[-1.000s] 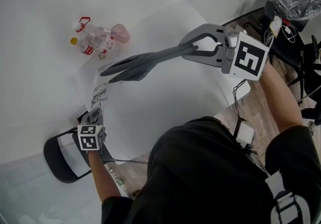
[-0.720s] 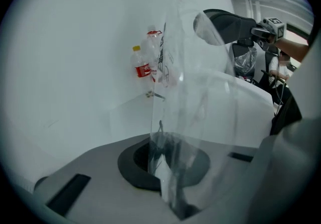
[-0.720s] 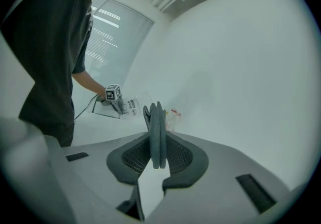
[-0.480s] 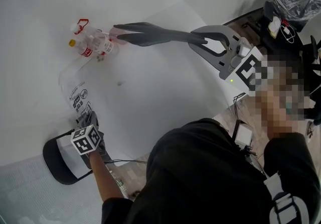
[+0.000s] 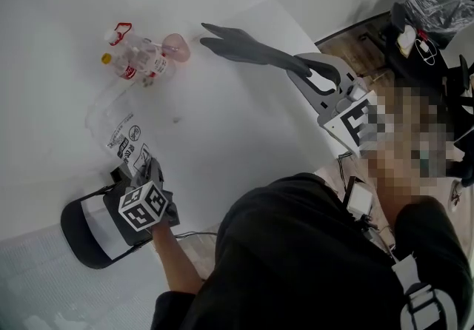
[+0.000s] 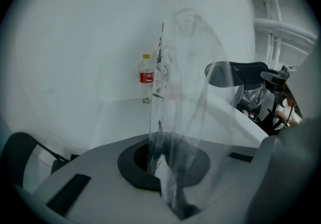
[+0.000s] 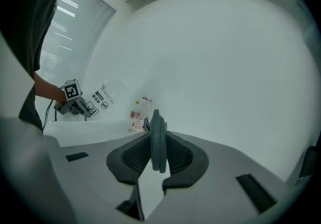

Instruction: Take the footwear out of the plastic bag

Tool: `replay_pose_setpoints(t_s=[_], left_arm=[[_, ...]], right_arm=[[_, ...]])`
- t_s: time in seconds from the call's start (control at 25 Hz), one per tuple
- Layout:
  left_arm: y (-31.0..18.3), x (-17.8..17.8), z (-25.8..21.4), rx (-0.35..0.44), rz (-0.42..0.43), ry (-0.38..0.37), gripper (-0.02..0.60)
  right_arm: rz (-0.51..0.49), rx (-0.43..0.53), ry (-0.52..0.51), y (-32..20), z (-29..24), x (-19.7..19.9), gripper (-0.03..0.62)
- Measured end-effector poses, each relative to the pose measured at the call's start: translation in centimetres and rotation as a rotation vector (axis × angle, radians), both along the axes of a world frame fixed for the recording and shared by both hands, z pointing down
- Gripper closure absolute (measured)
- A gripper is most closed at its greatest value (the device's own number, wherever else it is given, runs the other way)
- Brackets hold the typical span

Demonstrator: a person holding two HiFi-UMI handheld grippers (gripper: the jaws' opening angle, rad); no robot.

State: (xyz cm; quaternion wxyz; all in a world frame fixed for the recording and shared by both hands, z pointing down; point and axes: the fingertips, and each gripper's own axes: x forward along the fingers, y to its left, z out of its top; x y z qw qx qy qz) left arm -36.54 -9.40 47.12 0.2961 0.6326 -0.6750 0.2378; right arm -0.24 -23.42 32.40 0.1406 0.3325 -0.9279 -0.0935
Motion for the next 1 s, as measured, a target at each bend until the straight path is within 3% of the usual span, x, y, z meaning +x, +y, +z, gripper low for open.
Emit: replay_pose_setpoints(t_s=[0.16, 0.44, 1.0], left_arm=[[1.5, 2.6, 3.2, -0.059, -0.004, 0.074, 0.558], [2.4, 5.9, 5.5, -0.112, 0.048, 0.093, 0.558], [2.8, 6.7, 5.9, -0.130, 0.065, 0.114, 0.558]], right_arm=[[0.020, -0.059, 0.004, 0.4, 2.3, 0.1, 0.519], [0.045, -0.114, 0.014, 1.0, 4.8, 0.6, 0.519], [0.053, -0.128, 0.045, 1.0, 5.8, 0.8, 0.519]])
